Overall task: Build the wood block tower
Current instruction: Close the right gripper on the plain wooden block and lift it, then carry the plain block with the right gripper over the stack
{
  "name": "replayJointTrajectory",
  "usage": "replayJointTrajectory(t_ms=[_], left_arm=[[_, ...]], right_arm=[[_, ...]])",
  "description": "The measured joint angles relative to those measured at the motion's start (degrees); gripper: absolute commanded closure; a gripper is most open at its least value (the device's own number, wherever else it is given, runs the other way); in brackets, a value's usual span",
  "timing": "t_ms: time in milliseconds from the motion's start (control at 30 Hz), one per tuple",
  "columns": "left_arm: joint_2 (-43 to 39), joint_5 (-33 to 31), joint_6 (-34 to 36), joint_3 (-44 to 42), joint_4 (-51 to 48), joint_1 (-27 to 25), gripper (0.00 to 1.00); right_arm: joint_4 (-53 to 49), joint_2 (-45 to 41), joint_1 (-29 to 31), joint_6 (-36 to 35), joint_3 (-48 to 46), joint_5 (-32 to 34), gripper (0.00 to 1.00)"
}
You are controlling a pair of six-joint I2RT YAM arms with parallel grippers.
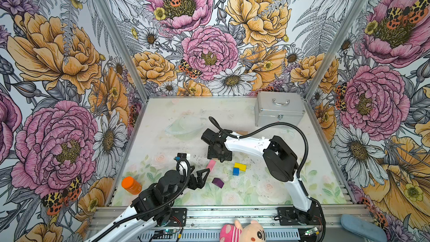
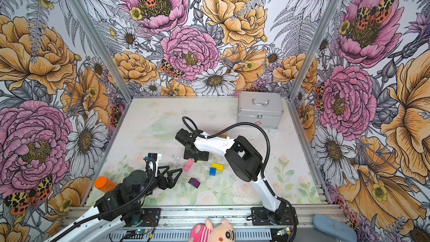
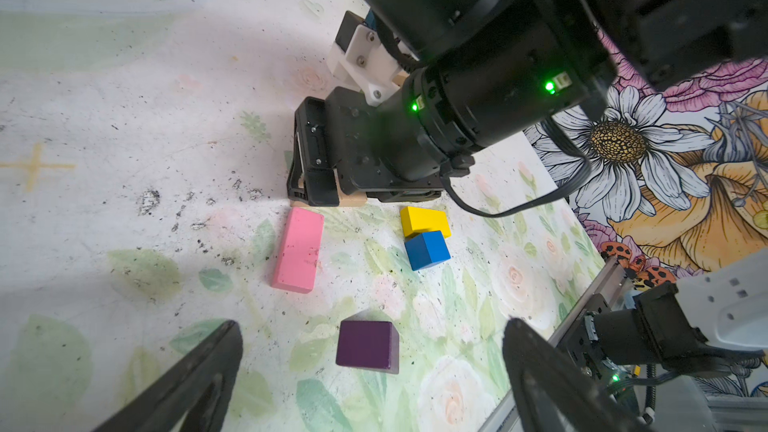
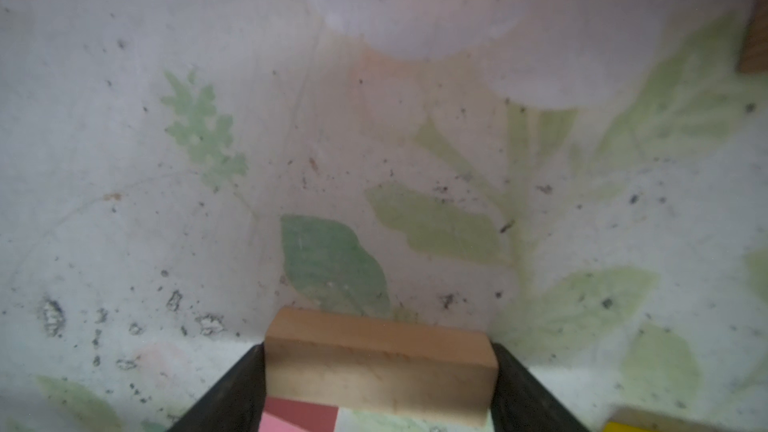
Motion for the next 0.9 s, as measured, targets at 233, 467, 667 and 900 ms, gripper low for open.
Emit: replayJointTrajectory(t_ms=[233,467,667,900], left_arm=[[0.0,0.1,0.0,0.0,0.0,-0.1,0.01],[0.6,0.1,0.0,0.2,0.1,-0.3,0.01],[2.8,0.1,0.0,2.1,0.2,-0.9,0.01],[7.4,-0.2,0.4,5.6,1.2,-1.2,0.01]], right_arm=[[0.1,0.0,0.0,-0.3,-0.1,0.1,0.32],[0.5,-0.2,0.0,-1.3,-0.4,0.3,0.36],[0.8,-1.2,-0.3,-2.7,-1.6,0.7,0.40],[0.5,-5.9,-2.3,-4.7,-3.6,1.6,0.40]])
